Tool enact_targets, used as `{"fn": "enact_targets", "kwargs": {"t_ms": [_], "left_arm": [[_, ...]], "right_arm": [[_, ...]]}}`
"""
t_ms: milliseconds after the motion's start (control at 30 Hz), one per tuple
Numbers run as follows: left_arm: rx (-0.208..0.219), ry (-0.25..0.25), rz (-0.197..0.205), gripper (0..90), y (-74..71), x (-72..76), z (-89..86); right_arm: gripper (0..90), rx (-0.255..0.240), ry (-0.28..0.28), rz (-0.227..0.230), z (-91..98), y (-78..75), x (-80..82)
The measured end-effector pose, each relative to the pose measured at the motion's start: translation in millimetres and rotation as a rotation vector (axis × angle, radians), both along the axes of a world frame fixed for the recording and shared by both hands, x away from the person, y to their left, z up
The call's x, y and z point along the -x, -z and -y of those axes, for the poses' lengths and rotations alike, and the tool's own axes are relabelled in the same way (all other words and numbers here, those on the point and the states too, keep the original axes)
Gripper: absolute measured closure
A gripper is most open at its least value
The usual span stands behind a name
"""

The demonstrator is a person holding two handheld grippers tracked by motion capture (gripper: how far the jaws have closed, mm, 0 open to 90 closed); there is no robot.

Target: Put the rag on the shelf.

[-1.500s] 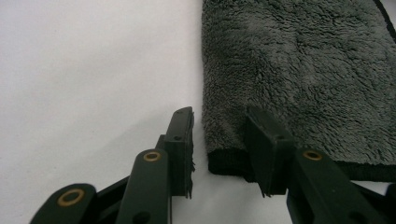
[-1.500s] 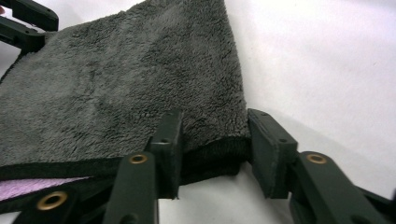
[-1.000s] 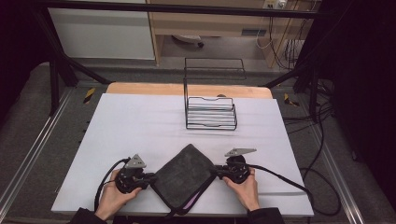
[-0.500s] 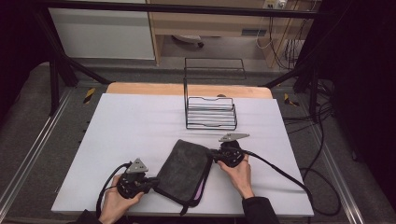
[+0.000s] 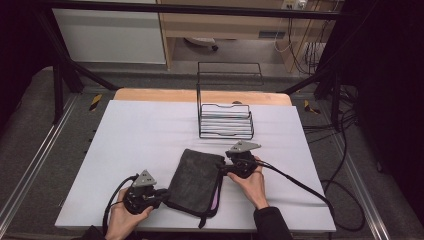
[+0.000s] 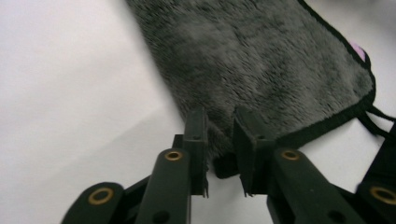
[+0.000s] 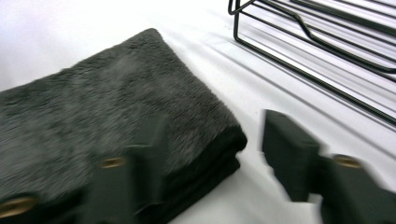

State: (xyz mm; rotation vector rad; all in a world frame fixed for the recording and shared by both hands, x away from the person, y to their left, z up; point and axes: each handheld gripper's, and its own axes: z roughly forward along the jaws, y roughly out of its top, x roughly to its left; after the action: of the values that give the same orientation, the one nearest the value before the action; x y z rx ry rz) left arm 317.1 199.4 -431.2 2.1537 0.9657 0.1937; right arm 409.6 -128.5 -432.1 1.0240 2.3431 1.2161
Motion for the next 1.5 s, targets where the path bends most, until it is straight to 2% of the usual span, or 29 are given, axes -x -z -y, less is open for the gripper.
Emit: {"fn": "enact_targets", "kwargs": {"t_ms": [33, 67, 133, 200, 233, 267, 300, 333, 367, 400, 500, 567, 667, 833, 867, 967, 1000, 1033, 1133, 1233, 1333, 1433, 1467, 1500], "left_arm": [[0.000, 0.000, 0.000, 72.5, 0.0, 0.0, 0.0], [0.000, -0.007, 0.002, 72.5, -1.0, -1.0, -1.8], [0.004, -0.022, -0.005, 68.7, -0.9, -2.8, -4.1], [0.003, -0.026, -0.015, 64.0, 0.3, -4.4, -4.9], [0.005, -0.023, -0.019, 64.0, 1.1, -4.6, -4.3], [0.003, -0.020, -0.026, 64.0, 2.0, -4.6, -3.0], [-0.004, -0.015, -0.031, 64.7, 3.1, -4.8, -1.6], [-0.008, -0.003, -0.042, 64.7, 4.3, -5.1, -0.6], [-0.013, 0.008, -0.053, 68.7, 5.6, -5.2, 0.5], [-0.019, 0.014, -0.056, 68.7, 6.5, -5.0, 1.6], [-0.027, 0.022, -0.063, 71.2, 7.2, -4.0, 3.3], [-0.028, 0.018, -0.070, 72.2, 8.7, -3.4, 4.3], [-0.026, 0.005, -0.081, 75.8, 9.6, -2.5, 6.7], [-0.046, -0.009, -0.073, 80.9, 9.4, 0.1, 10.8], [-0.050, -0.011, -0.069, 82.0, 9.2, 0.6, 11.5], [-0.048, -0.013, -0.066, 84.0, 9.3, 0.7, 11.8], [-0.043, -0.014, -0.068, 84.8, 9.4, 0.8, 11.6], [-0.042, -0.014, -0.067, 84.8, 9.4, 0.8, 11.4], [-0.036, -0.018, -0.067, 85.4, 9.2, 1.3, 11.5], [-0.032, -0.018, -0.067, 85.9, 8.3, 2.3, 11.4], [-0.008, -0.017, -0.081, 86.0, 7.5, 3.2, 11.4], [0.034, -0.001, -0.104, 86.0, 5.7, 5.9, 13.5], [0.038, 0.003, -0.103, 86.0, 5.2, 7.7, 15.6], [0.036, 0.007, -0.101, 85.9, 5.0, 9.8, 18.2]], "right_arm": [[34.4, -0.004, -0.004, -0.001, 1.2, -2.6, 5.0], [34.4, -0.004, -0.004, -0.001, 1.2, -2.6, 5.0], [29.3, -0.036, -0.009, 0.002, 3.8, -6.2, 17.1], [25.5, -0.078, -0.013, -0.027, 5.5, -5.4, 35.5], [25.1, -0.080, -0.021, -0.041, 5.1, -3.7, 41.6], [25.1, -0.080, -0.021, -0.041, 5.1, -3.7, 41.6], [25.5, -0.071, -0.044, -0.062, 2.9, -0.1, 52.5], [25.5, -0.071, -0.044, -0.062, 2.9, -0.1, 52.5], [27.3, -0.084, -0.056, -0.087, 0.0, 4.6, 62.1], [27.3, -0.084, -0.056, -0.087, 0.0, 4.6, 62.1], [30.1, -0.085, -0.061, -0.127, -4.9, 12.5, 73.3], [32.6, -0.069, -0.061, -0.136, -6.4, 17.0, 79.1], [36.9, -0.075, -0.067, -0.152, -9.1, 23.0, 85.3], [46.0, -0.080, -0.076, -0.185, -9.7, 24.1, 86.6], [46.2, -0.080, -0.076, -0.202, -10.3, 25.1, 86.9], [48.5, -0.086, -0.061, -0.211, -11.4, 25.9, 87.6], [54.6, -0.090, -0.055, -0.214, -11.7, 26.0, 88.0], [54.6, -0.090, -0.055, -0.214, -11.7, 26.0, 88.0], [66.0, -0.112, -0.054, -0.240, -12.5, 26.3, 88.4], [77.5, -0.120, -0.086, -0.259, -11.4, 24.6, 84.3], [79.3, -0.112, -0.100, -0.270, -10.3, 22.5, 80.6], [80.3, -0.078, -0.103, -0.233, -4.5, 14.6, 75.2], [80.3, -0.078, -0.103, -0.233, -4.5, 14.6, 75.2], [80.3, -0.075, -0.100, -0.211, -1.2, 9.6, 73.6]]}}
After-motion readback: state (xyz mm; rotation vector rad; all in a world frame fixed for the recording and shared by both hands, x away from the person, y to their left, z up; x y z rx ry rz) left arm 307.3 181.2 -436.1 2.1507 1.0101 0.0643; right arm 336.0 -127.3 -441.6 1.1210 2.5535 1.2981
